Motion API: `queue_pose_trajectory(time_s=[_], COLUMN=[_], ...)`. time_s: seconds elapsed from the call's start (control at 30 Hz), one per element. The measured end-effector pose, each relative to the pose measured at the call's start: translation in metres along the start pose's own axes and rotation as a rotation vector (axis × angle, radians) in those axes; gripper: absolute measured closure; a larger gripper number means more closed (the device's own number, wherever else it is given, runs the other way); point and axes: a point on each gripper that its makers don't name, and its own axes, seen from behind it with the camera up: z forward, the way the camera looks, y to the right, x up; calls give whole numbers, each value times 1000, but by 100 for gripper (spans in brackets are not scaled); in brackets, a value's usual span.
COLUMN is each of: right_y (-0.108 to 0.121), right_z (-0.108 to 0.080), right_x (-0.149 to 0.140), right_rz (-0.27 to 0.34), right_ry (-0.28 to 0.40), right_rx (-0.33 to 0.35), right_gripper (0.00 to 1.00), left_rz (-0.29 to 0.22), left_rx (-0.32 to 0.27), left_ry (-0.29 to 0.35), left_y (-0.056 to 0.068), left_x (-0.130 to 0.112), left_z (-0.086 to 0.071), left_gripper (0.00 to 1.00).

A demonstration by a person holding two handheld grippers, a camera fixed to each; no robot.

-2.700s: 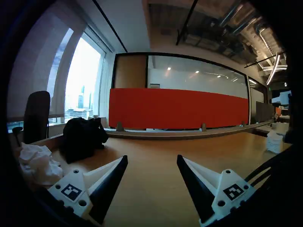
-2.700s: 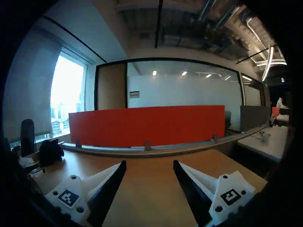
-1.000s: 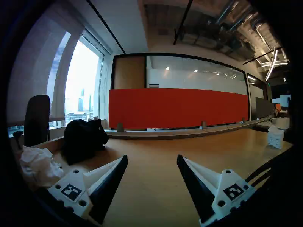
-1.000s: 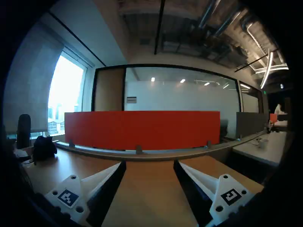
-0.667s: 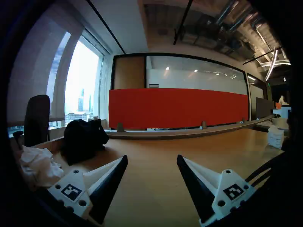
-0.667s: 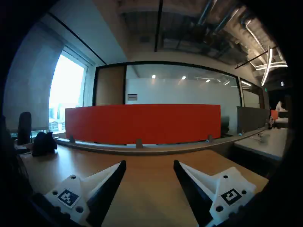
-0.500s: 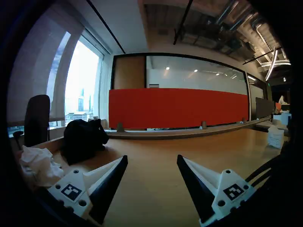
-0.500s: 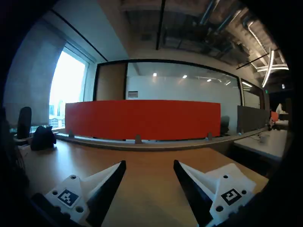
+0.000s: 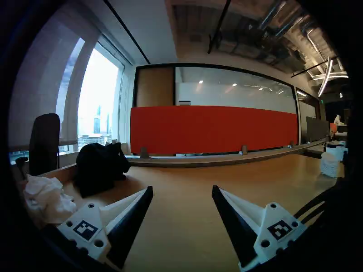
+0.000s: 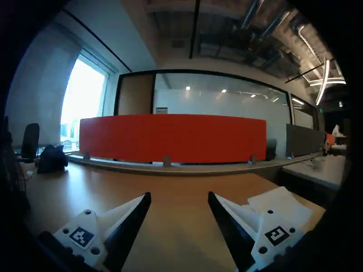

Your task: Fold towel

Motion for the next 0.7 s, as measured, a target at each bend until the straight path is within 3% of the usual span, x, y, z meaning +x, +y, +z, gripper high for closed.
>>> queue_pose_trajectory(time_s=[0.7], right_y=[-2], right_z=[1], right_x=[-16], right_rz=[8], right_ry=[-3], right_rx=[-17], right_gripper=[3], left_rz=[0], left_rx=[0], left_ry=[0], left_y=[1], left_x=[0], left_z=[0], left_gripper=[4])
